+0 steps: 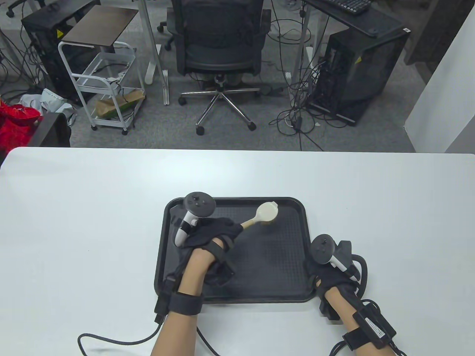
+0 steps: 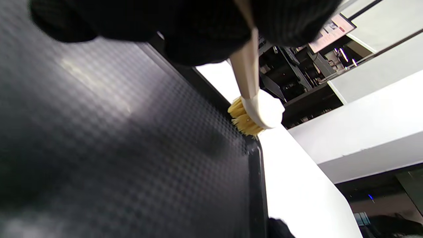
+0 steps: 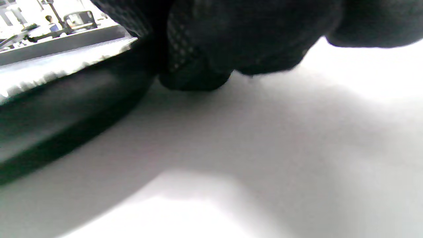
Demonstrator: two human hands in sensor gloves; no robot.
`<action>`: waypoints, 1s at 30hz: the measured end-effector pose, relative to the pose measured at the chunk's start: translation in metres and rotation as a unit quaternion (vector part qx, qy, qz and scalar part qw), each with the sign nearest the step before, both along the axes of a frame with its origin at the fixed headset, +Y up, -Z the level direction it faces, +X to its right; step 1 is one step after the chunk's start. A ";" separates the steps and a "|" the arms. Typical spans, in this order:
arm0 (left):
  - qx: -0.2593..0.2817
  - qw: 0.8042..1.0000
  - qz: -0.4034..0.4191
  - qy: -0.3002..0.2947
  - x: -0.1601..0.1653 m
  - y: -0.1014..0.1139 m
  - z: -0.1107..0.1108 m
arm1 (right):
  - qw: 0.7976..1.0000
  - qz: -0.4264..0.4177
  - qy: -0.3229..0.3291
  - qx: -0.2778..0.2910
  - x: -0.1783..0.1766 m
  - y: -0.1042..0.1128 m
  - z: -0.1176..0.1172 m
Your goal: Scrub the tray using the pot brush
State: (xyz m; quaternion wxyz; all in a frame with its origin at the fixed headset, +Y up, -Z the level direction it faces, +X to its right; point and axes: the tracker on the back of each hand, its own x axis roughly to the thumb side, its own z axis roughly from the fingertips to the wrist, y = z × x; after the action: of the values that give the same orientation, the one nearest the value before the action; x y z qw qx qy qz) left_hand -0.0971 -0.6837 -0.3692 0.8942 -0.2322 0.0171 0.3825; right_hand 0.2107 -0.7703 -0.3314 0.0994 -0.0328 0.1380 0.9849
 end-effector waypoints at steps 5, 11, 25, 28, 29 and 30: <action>-0.006 0.999 -0.012 -0.040 0.024 -0.015 -0.001 | 1.000 -0.002 0.000 0.000 0.000 0.000 0.000; -0.010 0.997 -0.031 -0.066 0.046 -0.024 0.004 | 1.000 -0.001 0.000 0.000 0.000 0.000 0.000; -0.015 0.993 -0.088 -0.074 0.062 -0.036 0.008 | 1.000 0.001 0.001 0.000 0.000 0.000 0.000; -0.017 0.993 -0.095 -0.070 0.058 -0.035 0.007 | 1.000 -0.002 0.000 -0.001 0.000 0.000 0.000; -0.016 0.993 -0.095 -0.071 0.058 -0.035 0.007 | 1.000 -0.001 0.000 0.000 0.000 0.000 0.000; -0.016 0.993 -0.095 -0.068 0.057 -0.036 0.006 | 1.000 0.000 0.000 0.000 0.000 0.000 0.000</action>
State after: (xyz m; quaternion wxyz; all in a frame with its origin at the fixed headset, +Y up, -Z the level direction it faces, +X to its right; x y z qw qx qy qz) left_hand -0.0400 -0.7196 -0.3631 0.9218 -0.2695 -0.0155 0.2784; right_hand 0.2108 -0.7706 -0.3316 0.0997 -0.0324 0.1379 0.9849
